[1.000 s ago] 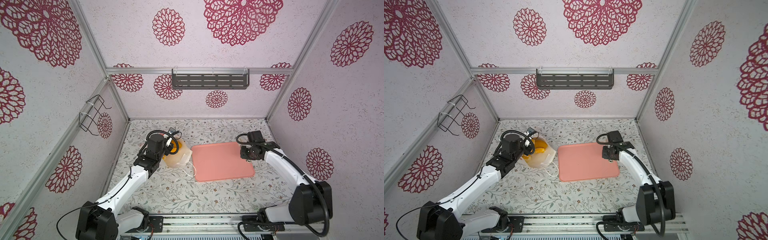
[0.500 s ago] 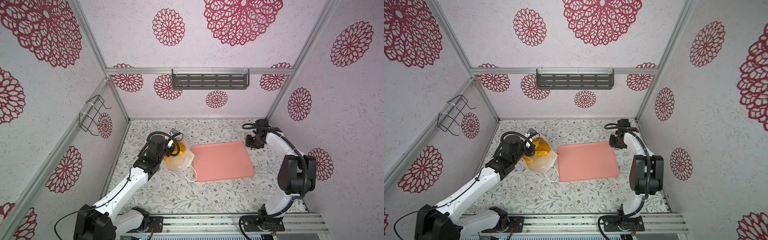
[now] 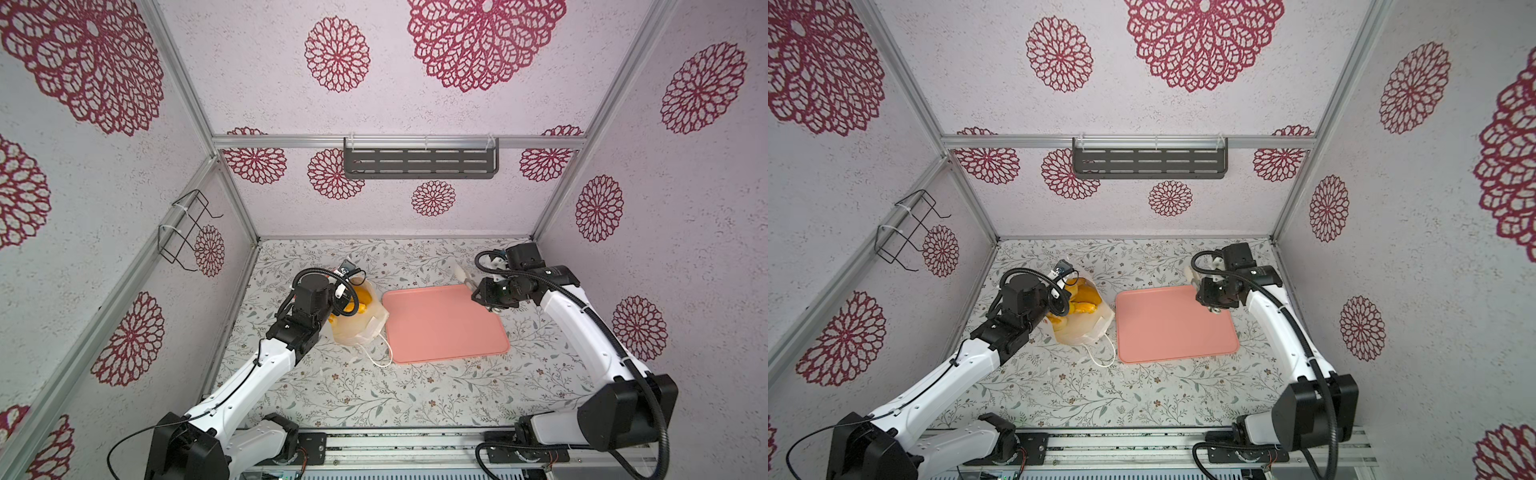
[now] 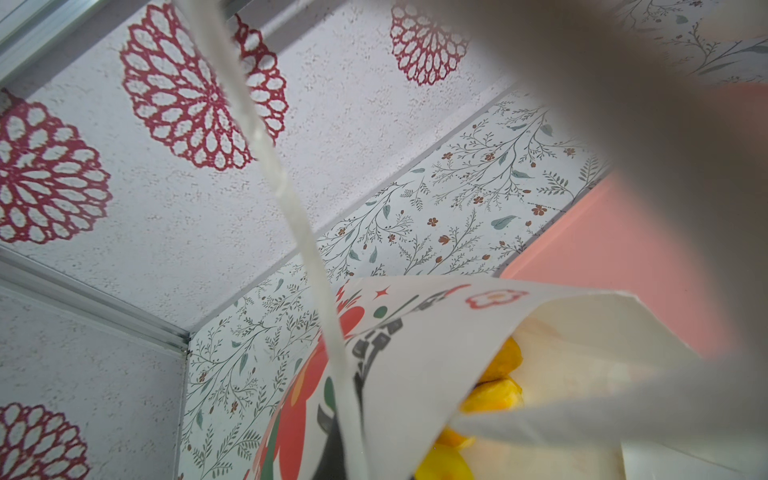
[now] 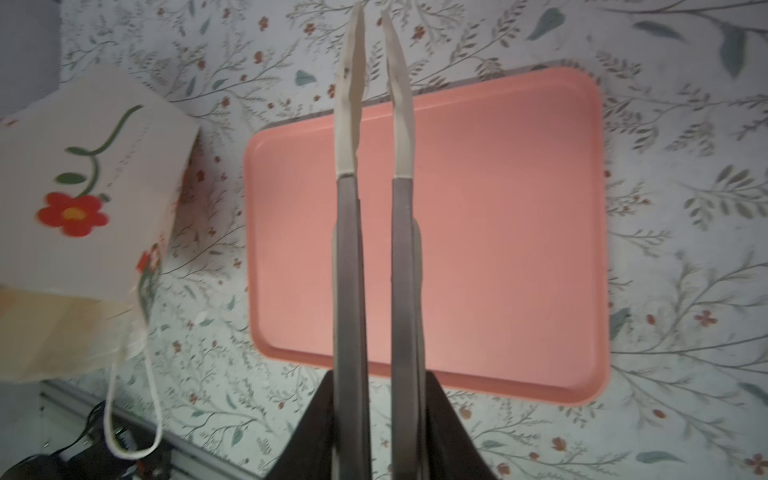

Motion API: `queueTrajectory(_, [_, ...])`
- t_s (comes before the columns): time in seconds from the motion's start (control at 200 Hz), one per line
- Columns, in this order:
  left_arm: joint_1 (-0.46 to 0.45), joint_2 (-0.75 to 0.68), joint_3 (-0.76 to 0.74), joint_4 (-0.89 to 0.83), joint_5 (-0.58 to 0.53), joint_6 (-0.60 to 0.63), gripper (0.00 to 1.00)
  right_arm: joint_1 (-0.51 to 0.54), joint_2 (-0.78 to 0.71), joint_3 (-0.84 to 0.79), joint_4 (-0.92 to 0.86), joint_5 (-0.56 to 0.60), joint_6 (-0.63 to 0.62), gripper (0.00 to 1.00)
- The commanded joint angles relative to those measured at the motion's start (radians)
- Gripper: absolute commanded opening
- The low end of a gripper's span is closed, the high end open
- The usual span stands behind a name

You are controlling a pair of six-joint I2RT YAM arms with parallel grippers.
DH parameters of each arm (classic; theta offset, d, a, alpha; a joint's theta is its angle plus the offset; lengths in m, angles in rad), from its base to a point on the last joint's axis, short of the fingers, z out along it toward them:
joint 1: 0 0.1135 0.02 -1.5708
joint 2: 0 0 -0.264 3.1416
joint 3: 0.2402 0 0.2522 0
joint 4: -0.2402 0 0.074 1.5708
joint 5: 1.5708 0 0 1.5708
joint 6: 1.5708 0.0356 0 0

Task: Take the fake bread out of the paper bag
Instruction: 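Reach the tongs with the right gripper into the bag held by the left gripper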

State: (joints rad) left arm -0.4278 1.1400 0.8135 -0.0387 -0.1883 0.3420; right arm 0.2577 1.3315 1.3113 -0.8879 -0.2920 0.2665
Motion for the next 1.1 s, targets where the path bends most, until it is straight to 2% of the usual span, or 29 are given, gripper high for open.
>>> queueTrajectory(0.0, [-0.009,-0.011,-0.012,0.078,0.033,-0.01,0.0,0.105,-0.125,0.003,-0.039,-0.047,0.064,0.39])
queueTrajectory(0.195, [-0.01,-0.014,-0.031,0.113,0.035,-0.008,0.0,0.233,-0.221,-0.011,-0.043,-0.098,0.161,0.38])
queueTrajectory(0.415, [-0.009,-0.009,-0.036,0.12,0.039,-0.015,0.0,0.451,-0.132,0.021,-0.033,-0.096,0.239,0.33])
queueTrajectory(0.595, [-0.009,-0.016,-0.04,0.121,0.05,-0.019,0.0,0.571,-0.075,0.041,0.034,-0.091,0.291,0.32])
queueTrajectory(0.771, [-0.01,-0.014,-0.043,0.125,0.069,-0.021,0.0,0.625,-0.016,0.043,0.131,-0.114,0.326,0.33])
queueTrajectory(1.096, [-0.011,-0.014,-0.045,0.125,0.078,-0.035,0.0,0.64,0.124,0.076,0.244,-0.166,0.309,0.33])
